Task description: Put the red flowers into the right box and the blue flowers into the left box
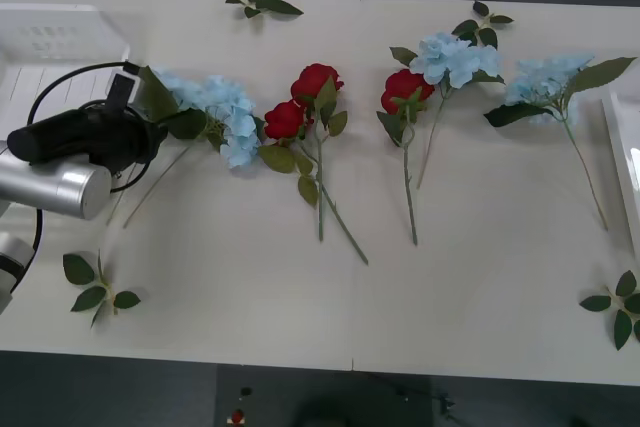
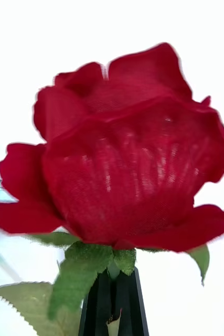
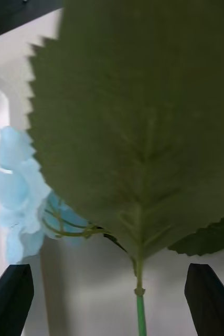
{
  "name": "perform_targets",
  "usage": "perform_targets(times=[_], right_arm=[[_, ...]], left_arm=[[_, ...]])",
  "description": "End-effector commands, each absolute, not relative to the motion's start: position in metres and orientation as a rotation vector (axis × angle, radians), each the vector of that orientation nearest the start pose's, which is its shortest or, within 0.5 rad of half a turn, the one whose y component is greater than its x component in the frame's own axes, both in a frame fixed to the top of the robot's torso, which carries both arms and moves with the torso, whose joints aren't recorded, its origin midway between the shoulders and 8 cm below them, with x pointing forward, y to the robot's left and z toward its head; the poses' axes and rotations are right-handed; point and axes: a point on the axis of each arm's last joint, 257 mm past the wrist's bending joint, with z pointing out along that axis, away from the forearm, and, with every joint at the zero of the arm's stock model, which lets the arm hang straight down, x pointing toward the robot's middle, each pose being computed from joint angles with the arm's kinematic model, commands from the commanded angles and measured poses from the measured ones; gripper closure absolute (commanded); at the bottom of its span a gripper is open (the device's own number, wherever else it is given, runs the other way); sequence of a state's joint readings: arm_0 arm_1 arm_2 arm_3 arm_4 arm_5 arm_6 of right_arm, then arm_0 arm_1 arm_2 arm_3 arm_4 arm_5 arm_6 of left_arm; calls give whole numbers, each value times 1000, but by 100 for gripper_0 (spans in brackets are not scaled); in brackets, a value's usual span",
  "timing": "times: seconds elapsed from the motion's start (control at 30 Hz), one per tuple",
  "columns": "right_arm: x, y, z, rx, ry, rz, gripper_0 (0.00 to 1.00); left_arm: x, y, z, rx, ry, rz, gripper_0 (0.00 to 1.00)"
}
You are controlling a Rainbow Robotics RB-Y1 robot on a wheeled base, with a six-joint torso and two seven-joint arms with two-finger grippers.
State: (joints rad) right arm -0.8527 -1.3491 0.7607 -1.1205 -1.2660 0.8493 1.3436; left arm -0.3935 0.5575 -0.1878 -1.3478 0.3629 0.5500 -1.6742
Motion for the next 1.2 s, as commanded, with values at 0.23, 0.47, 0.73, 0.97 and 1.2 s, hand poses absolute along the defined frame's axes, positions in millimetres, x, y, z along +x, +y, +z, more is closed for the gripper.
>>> perform_targets(times=[0.23,0.47,0.73,0.97,1.2], right_arm=[[538,-637,-111,175,2321,-476,100],[525,-673,-126,160,2274,-549,100],[526,-674,-132,198,2254,-501,100],[536,-666,-130,206,2214,-451,28],[541,-658,-132,210,2206,-419,0]], left_arm=[[621,311,-259,562,1990,323,44],[620,317,-265,565,2004,339,100],[631,313,-216,528,1910,324,100],[632,318,-127,456,1767,249,100],[611,387,-71,377,1711,297,100]])
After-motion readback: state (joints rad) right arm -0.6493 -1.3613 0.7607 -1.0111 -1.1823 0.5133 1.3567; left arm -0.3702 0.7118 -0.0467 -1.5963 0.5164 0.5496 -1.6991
